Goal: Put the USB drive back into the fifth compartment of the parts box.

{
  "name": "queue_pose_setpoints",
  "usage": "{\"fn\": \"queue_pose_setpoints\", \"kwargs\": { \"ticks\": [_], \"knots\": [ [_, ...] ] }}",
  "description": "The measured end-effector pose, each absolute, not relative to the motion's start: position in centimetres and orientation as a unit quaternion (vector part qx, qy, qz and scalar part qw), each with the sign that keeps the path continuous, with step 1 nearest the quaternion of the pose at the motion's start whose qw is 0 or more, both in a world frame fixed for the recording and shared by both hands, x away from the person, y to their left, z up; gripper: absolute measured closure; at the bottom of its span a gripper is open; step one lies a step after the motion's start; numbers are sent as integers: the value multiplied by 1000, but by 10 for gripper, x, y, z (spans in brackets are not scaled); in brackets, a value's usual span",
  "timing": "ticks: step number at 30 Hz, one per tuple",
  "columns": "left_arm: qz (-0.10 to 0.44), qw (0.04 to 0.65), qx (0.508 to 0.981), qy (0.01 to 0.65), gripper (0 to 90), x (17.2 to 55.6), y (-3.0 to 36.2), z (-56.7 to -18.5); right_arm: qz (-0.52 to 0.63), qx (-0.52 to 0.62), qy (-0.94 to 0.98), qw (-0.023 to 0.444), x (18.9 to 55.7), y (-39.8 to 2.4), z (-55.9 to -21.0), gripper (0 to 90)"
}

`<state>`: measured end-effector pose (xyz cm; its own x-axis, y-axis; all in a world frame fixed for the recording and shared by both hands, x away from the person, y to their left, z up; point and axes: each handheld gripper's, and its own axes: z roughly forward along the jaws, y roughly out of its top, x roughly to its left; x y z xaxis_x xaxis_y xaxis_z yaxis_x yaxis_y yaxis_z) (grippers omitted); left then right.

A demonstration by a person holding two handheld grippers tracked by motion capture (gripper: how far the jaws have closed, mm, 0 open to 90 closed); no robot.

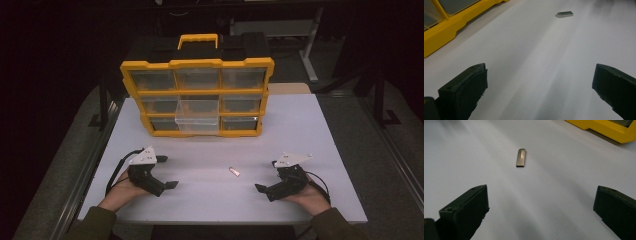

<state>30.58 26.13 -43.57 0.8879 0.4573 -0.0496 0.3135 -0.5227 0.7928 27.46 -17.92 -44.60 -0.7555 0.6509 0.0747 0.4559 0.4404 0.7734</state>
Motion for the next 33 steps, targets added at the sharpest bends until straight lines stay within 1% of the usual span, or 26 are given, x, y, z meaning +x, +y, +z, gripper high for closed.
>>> {"fn": "queue_pose_setpoints", "kwargs": {
  "ticks": [16,33],
  "knots": [
    [76,445,863,226,0,302,265,-434,422,323,839,116,276,-176,-436,0],
    [74,447,862,227,0,303,265,-434,422,314,843,112,282,-169,-433,0]
  ]
}}
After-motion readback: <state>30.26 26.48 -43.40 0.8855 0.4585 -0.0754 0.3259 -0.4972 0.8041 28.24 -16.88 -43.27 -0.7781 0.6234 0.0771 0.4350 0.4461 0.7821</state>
